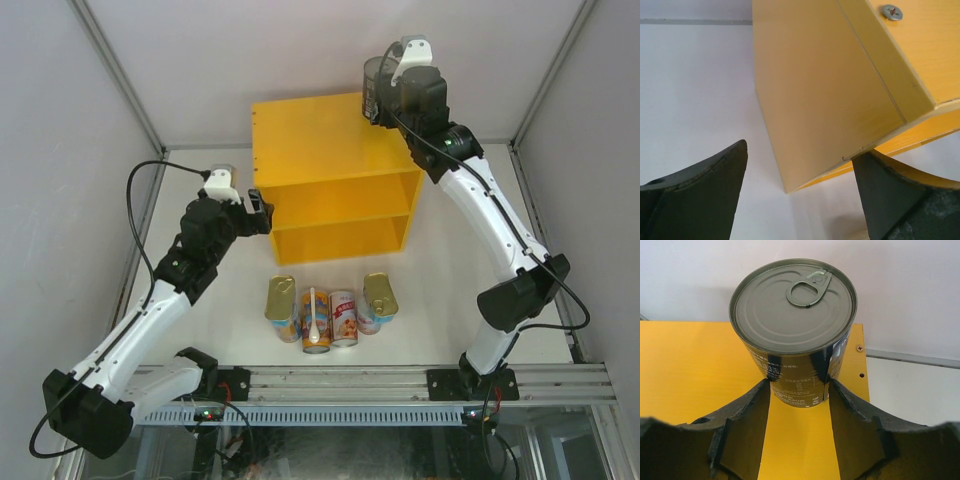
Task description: Place and organize the canned foods onto the counter
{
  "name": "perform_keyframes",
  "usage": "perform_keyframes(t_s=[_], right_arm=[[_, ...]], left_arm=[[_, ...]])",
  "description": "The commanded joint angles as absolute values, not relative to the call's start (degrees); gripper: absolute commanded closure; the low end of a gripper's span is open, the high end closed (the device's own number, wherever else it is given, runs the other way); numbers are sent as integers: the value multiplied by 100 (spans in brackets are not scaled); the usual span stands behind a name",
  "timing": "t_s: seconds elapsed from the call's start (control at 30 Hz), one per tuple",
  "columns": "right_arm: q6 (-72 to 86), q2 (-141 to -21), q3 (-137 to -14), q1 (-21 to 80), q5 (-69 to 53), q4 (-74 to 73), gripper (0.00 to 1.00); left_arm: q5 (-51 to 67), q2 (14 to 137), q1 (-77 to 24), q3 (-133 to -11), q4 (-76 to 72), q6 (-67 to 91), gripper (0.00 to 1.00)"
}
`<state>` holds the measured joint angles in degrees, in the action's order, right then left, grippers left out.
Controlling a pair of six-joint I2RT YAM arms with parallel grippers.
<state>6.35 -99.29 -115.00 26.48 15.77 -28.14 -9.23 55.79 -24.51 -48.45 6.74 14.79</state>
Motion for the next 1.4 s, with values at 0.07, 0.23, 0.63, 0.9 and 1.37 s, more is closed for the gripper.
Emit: perform_keyframes(t_s=[0.07, 0.23, 0.63, 0.9, 1.37], right_arm=[[545, -10085, -11910, 2593, 1624, -2808, 50], [519, -10167, -12027, 2584, 1634, -2833, 50], [529, -9880, -11729, 2587, 1583, -2818, 48], [583, -9351, -11210, 2660, 1570, -2760, 47], [901, -7269, -8701, 3251, 2006, -2191, 47]], left_arm=[[-811, 5557, -2321, -4826, 402, 1414, 13], [-809, 5562, -2256, -4825, 389, 1422, 13], [-858, 5585, -2188, -4860, 378, 1488, 13], [-901, 5602, -2158, -4854, 383, 1643, 13], [-1082, 5623, -2125, -5215, 917, 1857, 30]])
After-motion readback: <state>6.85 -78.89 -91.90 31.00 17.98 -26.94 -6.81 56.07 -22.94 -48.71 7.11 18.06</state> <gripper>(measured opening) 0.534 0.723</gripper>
